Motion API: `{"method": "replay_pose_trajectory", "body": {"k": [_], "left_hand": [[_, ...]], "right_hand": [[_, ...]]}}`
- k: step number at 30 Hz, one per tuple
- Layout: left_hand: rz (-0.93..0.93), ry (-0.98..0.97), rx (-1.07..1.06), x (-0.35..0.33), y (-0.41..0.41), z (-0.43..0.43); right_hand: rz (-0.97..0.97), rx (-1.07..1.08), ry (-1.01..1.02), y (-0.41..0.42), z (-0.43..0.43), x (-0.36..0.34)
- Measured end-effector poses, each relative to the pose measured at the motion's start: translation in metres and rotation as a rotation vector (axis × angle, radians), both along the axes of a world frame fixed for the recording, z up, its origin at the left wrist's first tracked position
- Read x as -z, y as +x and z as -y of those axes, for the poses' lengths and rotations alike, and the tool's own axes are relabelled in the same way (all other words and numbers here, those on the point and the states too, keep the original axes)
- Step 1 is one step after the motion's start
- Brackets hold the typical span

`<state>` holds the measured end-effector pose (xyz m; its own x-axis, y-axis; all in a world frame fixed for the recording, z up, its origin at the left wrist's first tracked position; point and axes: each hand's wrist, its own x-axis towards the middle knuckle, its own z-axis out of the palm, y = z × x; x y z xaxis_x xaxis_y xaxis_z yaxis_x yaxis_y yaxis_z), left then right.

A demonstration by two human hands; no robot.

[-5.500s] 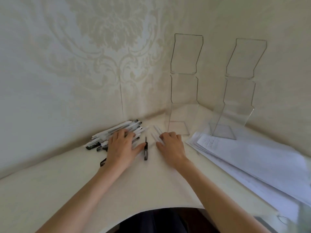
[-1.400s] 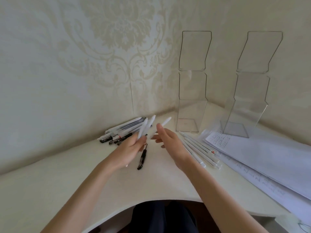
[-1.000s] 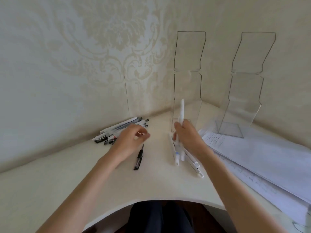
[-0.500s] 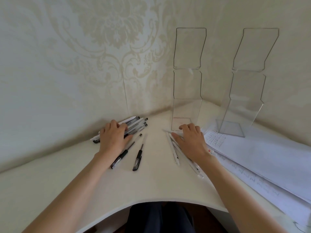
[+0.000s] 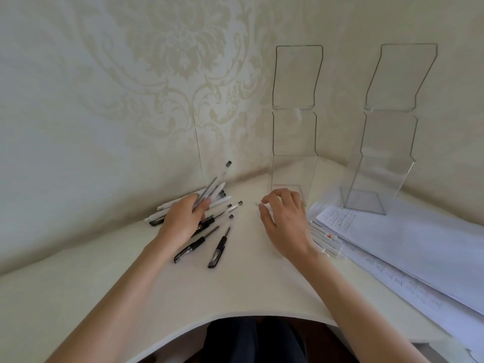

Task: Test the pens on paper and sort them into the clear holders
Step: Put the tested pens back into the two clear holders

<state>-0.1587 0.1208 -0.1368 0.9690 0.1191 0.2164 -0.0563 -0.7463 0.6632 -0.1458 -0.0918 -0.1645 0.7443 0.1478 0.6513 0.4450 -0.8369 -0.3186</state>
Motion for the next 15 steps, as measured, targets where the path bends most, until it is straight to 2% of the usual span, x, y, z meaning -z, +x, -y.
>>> {"method": "replay_pose_trajectory", "body": {"k": [3, 8, 10, 13, 15], "left_hand": [[-0.004, 0.102, 0.053, 0.001, -0.016, 0.006], [-0.011, 0.435, 0.029, 0.026, -0.031, 0.016], [-0.017, 0.378, 0.014, 0.026, -0.031, 0.015], [0.035, 0.188, -0.028, 0.017, -0.025, 0.006], [0.104, 0.178, -0.107, 0.015, -0.015, -0.007]], "right_hand": [[-0.033, -0.067, -0.008, -0.002, -0.007, 0.007], [-0.128, -0.031, 0.030, 0.000, -0.010, 0.015], [-0.150, -0.034, 0.012, -0.001, -0.009, 0.017], [-0.167, -0.094, -0.058, -0.005, -0.013, 0.018], [-0.140, -0.149, -0.130, -0.010, -0.018, 0.018]]}}
